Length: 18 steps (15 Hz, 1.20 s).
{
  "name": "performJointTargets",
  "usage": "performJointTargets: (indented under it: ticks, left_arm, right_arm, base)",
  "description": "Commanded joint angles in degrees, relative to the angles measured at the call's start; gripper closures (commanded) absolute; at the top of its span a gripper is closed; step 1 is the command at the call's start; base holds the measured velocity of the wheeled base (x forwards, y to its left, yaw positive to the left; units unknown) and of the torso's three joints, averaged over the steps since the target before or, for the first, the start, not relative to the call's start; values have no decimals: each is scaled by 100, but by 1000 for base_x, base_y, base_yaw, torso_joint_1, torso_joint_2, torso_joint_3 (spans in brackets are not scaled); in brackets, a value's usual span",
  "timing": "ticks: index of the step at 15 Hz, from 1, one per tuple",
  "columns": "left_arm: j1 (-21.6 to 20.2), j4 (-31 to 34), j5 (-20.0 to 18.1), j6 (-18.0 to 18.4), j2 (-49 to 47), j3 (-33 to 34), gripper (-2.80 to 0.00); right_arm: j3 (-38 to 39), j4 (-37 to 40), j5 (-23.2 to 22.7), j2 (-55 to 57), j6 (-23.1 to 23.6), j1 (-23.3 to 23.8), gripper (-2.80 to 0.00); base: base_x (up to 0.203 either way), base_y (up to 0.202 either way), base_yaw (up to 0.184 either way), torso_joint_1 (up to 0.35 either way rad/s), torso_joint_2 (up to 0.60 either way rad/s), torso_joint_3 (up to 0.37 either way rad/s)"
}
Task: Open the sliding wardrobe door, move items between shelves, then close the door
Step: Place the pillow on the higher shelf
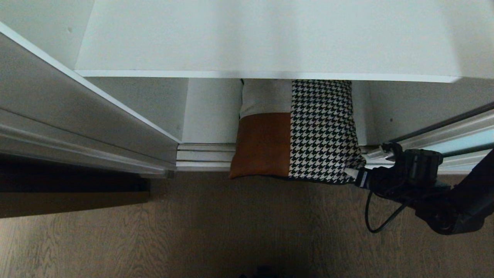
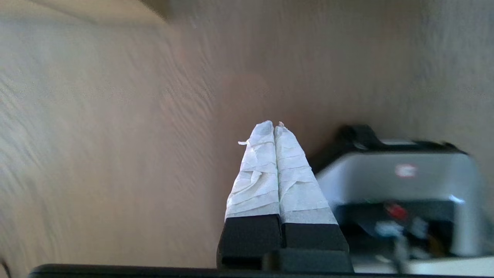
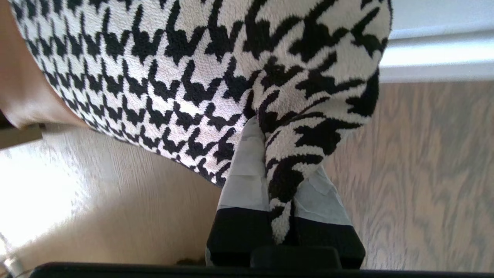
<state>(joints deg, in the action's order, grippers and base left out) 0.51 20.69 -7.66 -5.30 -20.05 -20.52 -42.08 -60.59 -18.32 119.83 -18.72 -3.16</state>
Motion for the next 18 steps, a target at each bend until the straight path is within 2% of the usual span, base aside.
performJointTargets:
  ticks: [1,4,6,8,10,13,15,17,18]
  left_arm:
    - [17,59,-119,-73,-1359,-322,0]
    - [30,118,-584,-100,-3081,-550,0]
    - [36,-1,-906,227,-4161,-477,0]
    - [52,-582,-1171,625,-5242,-277,0]
    - [123,-1675,-1309,795,-6208,-140,0]
    - [520,-3256,-1399,788,-7309,-49,0]
    - [642,-4420,-1405,593,-8033,-48,0]
    - [799,-5965,-1356,172,-8771,-54,0]
    - [914,-6529,-1274,-72,-9096,-93,0]
  right_arm:
    - [63,-32,-22,133,-17,-9,0]
    - [107,-291,-10,102,-18,-55,0]
    - [82,-340,9,102,-13,-115,0]
    - [69,-340,13,102,0,-124,0]
    - [70,-336,11,132,0,-168,0]
    - [104,-331,5,139,0,-255,0]
    - [112,-313,13,137,-9,-327,0]
    - [104,-322,13,134,-5,-352,0]
    - [99,-322,13,133,0,-352,0]
  base:
    - [0,0,0,0,0,0]
    - [0,0,0,0,0,0]
    - [0,0,0,0,0,0]
    - [0,0,0,0,0,0]
    - [0,0,0,0,0,0]
    - [0,0,0,0,0,0]
    - [0,0,0,0,0,0]
    - [0,0,0,0,0,0]
    - [0,0,0,0,0,0]
